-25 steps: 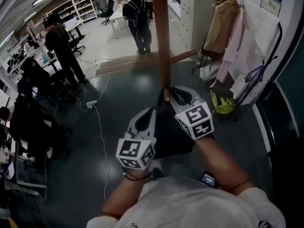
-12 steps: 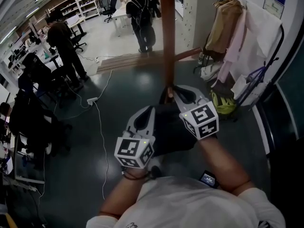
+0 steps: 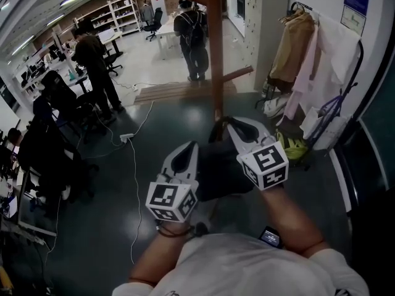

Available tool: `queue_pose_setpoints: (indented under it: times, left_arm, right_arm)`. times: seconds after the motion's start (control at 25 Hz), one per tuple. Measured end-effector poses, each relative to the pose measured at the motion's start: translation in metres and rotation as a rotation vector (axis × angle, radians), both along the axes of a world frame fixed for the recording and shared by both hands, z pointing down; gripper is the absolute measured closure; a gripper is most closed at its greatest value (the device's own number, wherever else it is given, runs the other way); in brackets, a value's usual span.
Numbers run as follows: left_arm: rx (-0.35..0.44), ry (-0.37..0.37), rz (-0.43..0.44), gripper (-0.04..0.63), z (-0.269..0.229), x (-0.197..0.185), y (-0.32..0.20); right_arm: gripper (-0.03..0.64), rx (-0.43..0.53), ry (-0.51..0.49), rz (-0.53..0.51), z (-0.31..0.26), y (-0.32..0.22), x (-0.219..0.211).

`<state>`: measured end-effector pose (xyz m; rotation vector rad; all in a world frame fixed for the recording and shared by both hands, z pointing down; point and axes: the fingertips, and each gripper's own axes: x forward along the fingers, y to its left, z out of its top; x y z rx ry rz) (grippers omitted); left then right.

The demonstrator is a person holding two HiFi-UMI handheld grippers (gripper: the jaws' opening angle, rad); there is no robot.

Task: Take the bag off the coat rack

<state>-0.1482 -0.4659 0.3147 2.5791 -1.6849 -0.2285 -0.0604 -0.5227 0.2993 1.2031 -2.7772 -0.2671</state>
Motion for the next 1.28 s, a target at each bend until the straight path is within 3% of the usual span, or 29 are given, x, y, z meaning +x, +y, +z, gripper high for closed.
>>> queue_pose_setpoints:
  times: [0.56,1.28]
  left_arm:
    - [-0.01,-0.004,-0.041,0.588,0.013,0.048,0.062]
    - [-0.067,-0.025,-0.046,0.588,0.066,0.088,0.039]
  right_arm:
    - [0.591,-0.046,-0.153,0.002,0.03,0.072,0.075]
    - [0.594,-0.121,-0.198,0.036,0.092,0.083,0.114]
